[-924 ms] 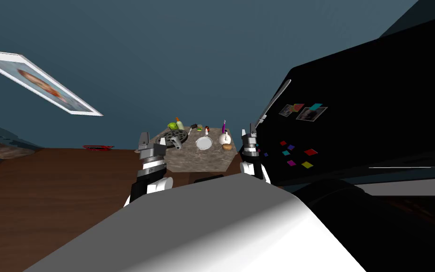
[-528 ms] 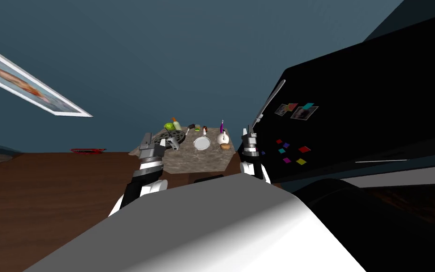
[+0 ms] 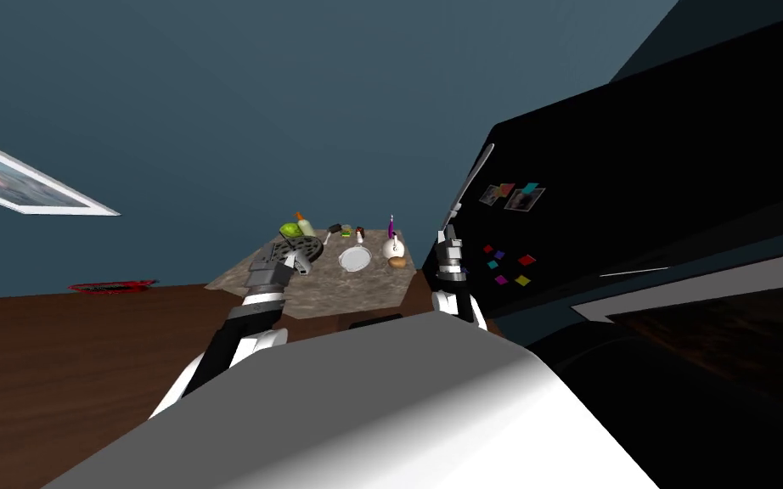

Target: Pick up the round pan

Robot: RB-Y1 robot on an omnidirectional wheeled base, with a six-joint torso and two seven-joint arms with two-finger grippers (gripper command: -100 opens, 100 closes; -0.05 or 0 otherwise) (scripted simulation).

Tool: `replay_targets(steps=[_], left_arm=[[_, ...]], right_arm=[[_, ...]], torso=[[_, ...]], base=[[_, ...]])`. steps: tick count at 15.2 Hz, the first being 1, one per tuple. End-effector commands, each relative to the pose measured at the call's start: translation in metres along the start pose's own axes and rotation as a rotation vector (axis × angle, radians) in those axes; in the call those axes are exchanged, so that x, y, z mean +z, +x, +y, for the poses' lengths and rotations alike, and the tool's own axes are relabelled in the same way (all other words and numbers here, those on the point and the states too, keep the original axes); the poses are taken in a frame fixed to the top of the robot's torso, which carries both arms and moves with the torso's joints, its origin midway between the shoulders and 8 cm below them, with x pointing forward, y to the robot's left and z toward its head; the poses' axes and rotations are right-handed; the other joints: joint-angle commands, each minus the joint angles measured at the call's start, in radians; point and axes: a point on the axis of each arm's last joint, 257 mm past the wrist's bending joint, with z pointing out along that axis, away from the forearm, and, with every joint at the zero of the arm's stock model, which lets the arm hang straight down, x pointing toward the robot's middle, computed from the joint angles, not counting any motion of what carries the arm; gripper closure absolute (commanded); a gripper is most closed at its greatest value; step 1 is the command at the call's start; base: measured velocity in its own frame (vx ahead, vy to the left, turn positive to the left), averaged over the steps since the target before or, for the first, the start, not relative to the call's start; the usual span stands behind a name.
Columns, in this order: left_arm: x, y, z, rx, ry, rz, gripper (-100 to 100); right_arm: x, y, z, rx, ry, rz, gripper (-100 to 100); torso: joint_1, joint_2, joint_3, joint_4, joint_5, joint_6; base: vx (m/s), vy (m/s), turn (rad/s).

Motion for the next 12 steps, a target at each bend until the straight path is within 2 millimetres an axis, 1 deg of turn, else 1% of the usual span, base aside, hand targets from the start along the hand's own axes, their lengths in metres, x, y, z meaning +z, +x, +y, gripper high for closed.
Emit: replay_targets(steps=[1, 2, 3, 4, 5, 6, 7, 8, 9, 11, 12], left_arm=[[0.000, -0.009, 0.010, 0.011, -0.047, -0.005, -100], [0.000, -0.009, 0.012, 0.011, -0.055, -0.006, -100], [-0.001, -0.017, 0.018, 0.018, -0.082, -0.013, -100], [-0.002, -0.017, 0.022, 0.017, -0.095, -0.014, -100], [-0.003, -0.026, 0.027, 0.023, -0.120, -0.023, -100], [-0.004, -0.027, 0.031, 0.023, -0.137, -0.024, -100], [-0.005, -0.036, 0.035, 0.026, -0.161, -0.037, -100], [-0.006, -0.036, 0.041, 0.026, -0.181, -0.038, -100], [-0.008, -0.046, 0.045, 0.028, -0.204, -0.053, -100], [-0.009, -0.047, 0.050, 0.028, -0.226, -0.055, -100], [-0.012, -0.057, 0.056, 0.029, -0.256, -0.072, -100]], right_arm=[[0.000, 0.000, 0.000, 0.000, 0.000, 0.000, 0], [0.000, 0.000, 0.000, 0.000, 0.000, 0.000, 0], [0.000, 0.000, 0.000, 0.000, 0.000, 0.000, 0], [0.000, 0.000, 0.000, 0.000, 0.000, 0.000, 0], [0.000, 0.000, 0.000, 0.000, 0.000, 0.000, 0], [0.000, 0.000, 0.000, 0.000, 0.000, 0.000, 0], [0.000, 0.000, 0.000, 0.000, 0.000, 0.000, 0], [0.000, 0.000, 0.000, 0.000, 0.000, 0.000, 0], [0.000, 0.000, 0.000, 0.000, 0.000, 0.000, 0], [0.000, 0.000, 0.000, 0.000, 0.000, 0.000, 0], [0.000, 0.000, 0.000, 0.000, 0.000, 0.000, 0]], torso=[[0.000, 0.000, 0.000, 0.000, 0.000, 0.000], [0.000, 0.000, 0.000, 0.000, 0.000, 0.000], [0.000, 0.000, 0.000, 0.000, 0.000, 0.000], [-0.001, 0.000, 0.000, 0.000, 0.000, 0.000], [0.000, 0.000, 0.000, 0.000, 0.000, 0.000], [-0.001, 0.000, 0.000, 0.000, 0.000, 0.000], [0.000, 0.000, 0.000, 0.000, 0.000, 0.000], [-0.001, 0.000, 0.000, 0.000, 0.000, 0.000], [-0.001, 0.000, 0.000, 0.000, 0.000, 0.000], [-0.001, 0.000, 0.000, 0.000, 0.000, 0.000], [0.000, 0.000, 0.000, 0.000, 0.000, 0.000]], base=[[-0.006, -0.045, -0.135], [-0.008, -0.044, -0.140], [-0.005, -0.051, -0.210], [-0.001, -0.047, -0.143], [0.000, -0.050, -0.142], [-0.002, -0.045, -0.131], [-0.003, -0.049, -0.205], [-0.003, -0.050, -0.153], [-0.003, -0.060, -0.177], [0.002, -0.048, -0.102], [-0.004, -0.046, -0.139]])
